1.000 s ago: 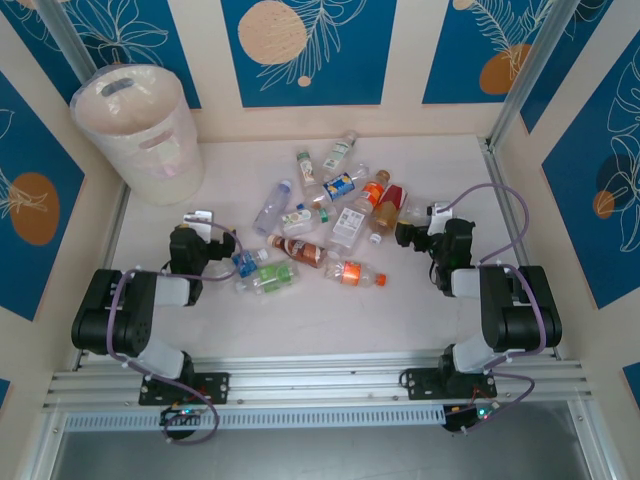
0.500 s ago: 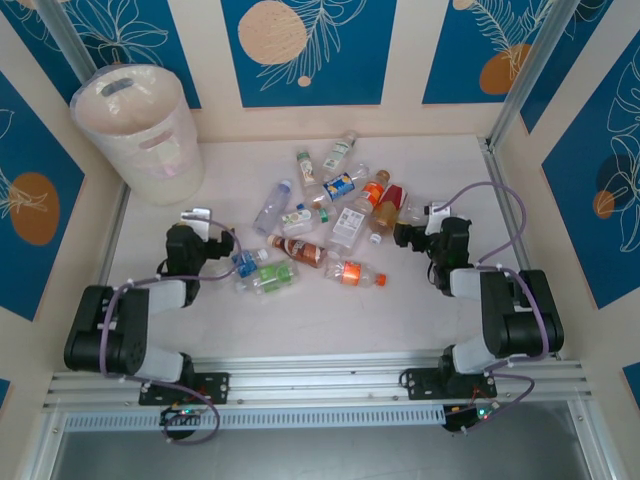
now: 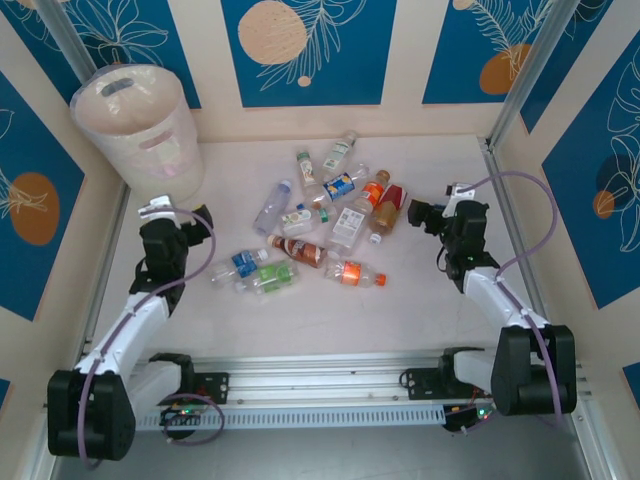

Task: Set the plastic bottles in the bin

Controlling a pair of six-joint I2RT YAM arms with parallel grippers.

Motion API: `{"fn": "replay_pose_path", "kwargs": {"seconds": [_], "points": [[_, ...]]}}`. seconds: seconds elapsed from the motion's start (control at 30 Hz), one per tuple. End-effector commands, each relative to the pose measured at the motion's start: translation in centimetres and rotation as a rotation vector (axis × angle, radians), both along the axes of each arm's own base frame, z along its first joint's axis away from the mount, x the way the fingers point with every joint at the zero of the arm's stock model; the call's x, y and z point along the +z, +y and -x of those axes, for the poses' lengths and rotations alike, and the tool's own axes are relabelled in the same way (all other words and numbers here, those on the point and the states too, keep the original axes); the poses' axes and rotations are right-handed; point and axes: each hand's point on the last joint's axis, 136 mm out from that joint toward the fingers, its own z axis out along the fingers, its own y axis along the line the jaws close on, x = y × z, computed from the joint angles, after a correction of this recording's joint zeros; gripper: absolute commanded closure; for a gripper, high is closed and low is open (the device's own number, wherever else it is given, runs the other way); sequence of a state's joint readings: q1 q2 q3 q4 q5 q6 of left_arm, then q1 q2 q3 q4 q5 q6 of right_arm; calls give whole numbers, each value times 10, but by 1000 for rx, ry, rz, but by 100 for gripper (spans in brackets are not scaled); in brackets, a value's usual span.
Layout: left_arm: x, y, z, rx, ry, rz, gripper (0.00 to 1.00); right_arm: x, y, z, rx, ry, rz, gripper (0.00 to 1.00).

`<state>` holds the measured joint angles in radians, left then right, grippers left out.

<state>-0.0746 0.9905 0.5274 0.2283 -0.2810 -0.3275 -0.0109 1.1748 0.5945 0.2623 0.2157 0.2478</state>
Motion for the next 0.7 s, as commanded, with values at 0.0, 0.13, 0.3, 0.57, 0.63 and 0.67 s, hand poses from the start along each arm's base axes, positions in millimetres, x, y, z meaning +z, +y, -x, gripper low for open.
{"fn": "replay_pose_path", "kwargs": {"seconds": [0.0,0.13,0.3,0.57,0.63,0.67], "points": [[-27,10,17,130,136,179,0,-19,-16,8,-18,129,-69,0],[-37,-20,13,3,188,310,0,-22,-11,4,113,202,11,1],[-56,-34,15,-28,295,394,0,-37,-12,-4,287,278,161,0],[-59,-42,8,-62,302,420,0,-58,-11,-34,549,437,294,3],[-58,-40,8,-57,300,412,0,-64,-18,-36,596,492,347,3],[-58,-39,9,-50,300,408,0,-65,-21,-36,621,518,361,3]]}}
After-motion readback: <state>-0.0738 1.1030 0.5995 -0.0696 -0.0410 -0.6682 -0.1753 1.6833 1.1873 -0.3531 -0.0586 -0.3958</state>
